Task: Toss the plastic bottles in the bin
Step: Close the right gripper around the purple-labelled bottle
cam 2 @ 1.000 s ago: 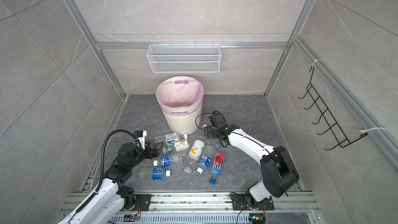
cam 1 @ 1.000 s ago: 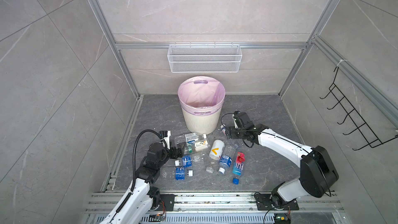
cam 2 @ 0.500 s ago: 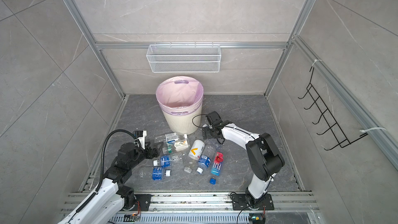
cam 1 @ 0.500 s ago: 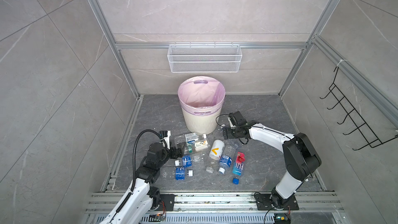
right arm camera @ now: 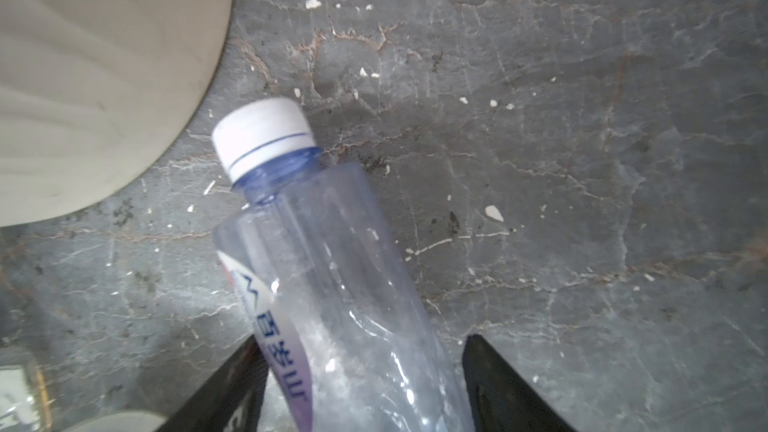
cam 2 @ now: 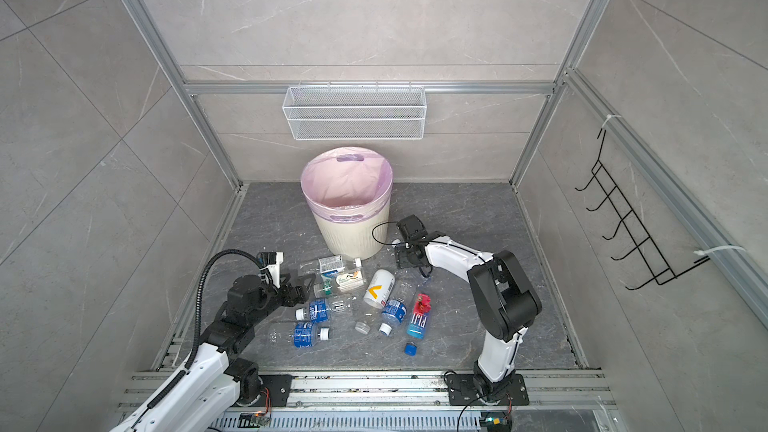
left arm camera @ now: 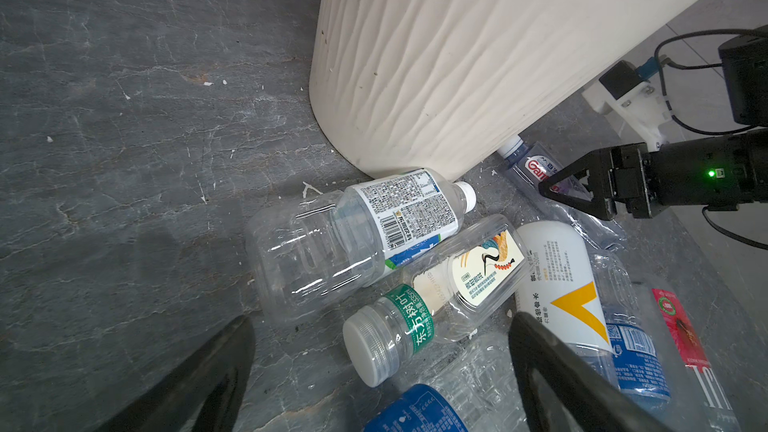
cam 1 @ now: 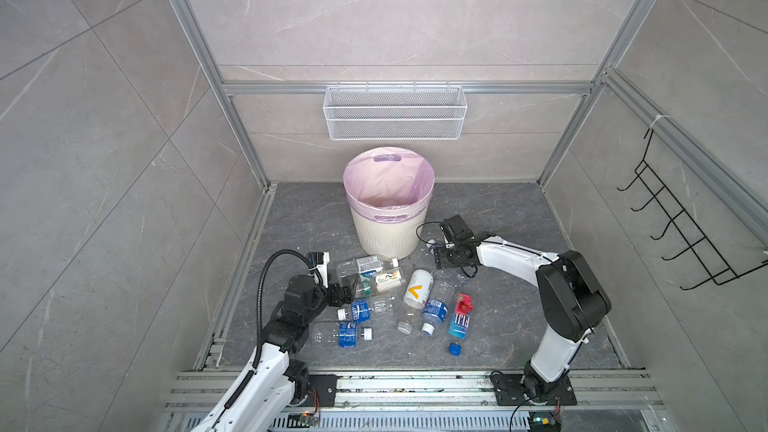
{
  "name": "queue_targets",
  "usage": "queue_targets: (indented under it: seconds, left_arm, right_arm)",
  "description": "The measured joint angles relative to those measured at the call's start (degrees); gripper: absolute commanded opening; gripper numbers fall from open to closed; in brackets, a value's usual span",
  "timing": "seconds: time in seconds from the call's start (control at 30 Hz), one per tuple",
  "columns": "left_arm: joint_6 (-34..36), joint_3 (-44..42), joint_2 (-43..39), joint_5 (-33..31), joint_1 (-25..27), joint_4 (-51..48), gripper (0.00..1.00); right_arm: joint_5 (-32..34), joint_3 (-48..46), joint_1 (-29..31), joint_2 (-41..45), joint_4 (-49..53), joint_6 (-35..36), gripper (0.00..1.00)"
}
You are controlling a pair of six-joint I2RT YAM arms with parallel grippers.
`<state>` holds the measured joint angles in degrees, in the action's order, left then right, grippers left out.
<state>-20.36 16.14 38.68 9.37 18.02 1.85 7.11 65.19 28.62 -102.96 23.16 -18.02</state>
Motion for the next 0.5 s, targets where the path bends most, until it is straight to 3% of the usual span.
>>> queue_targets:
  seconds: [0.5]
  left_arm:
    - [0.0, 0.0, 0.33, 0.0, 0.0, 0.0, 0.97]
  right_arm:
    - [2.1, 1.27, 0.0, -2.34, 1.25, -0.15, 0.7]
